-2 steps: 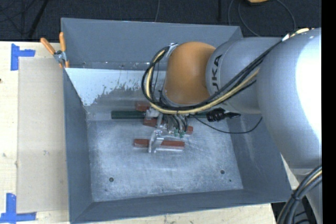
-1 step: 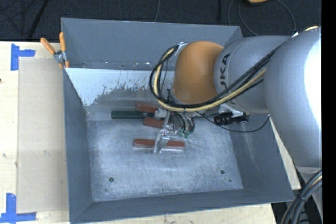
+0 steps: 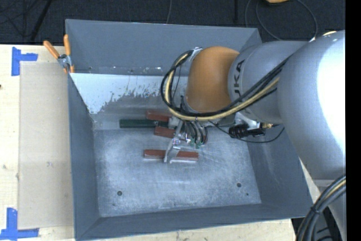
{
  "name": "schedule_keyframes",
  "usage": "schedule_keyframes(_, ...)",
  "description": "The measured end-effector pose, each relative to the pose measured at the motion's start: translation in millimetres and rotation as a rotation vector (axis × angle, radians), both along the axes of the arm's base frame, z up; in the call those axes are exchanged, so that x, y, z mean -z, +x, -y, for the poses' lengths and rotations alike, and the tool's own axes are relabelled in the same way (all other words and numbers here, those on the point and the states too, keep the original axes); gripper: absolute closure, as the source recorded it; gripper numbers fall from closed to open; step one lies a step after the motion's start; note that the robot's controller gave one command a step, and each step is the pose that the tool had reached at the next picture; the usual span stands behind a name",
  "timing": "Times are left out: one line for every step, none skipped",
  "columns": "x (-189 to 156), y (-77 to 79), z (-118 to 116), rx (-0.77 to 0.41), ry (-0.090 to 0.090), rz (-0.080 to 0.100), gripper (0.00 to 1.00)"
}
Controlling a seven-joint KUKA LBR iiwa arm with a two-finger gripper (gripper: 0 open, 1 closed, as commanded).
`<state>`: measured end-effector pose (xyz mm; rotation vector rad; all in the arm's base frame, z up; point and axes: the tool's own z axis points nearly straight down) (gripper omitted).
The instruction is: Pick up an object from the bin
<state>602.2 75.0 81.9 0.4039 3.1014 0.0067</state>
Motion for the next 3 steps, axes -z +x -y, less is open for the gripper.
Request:
schedule_keyframes(-2.0,-0.5,-0.5,0.126,0.003,0.030,1.00)
schedule_keyframes(-2.0,-0.5,-0.4,0.126,0.003,0.030,1.00)
schedule_keyframes(-6.3,-0.8,-0.2,0.127,0.002,0.025,1.00)
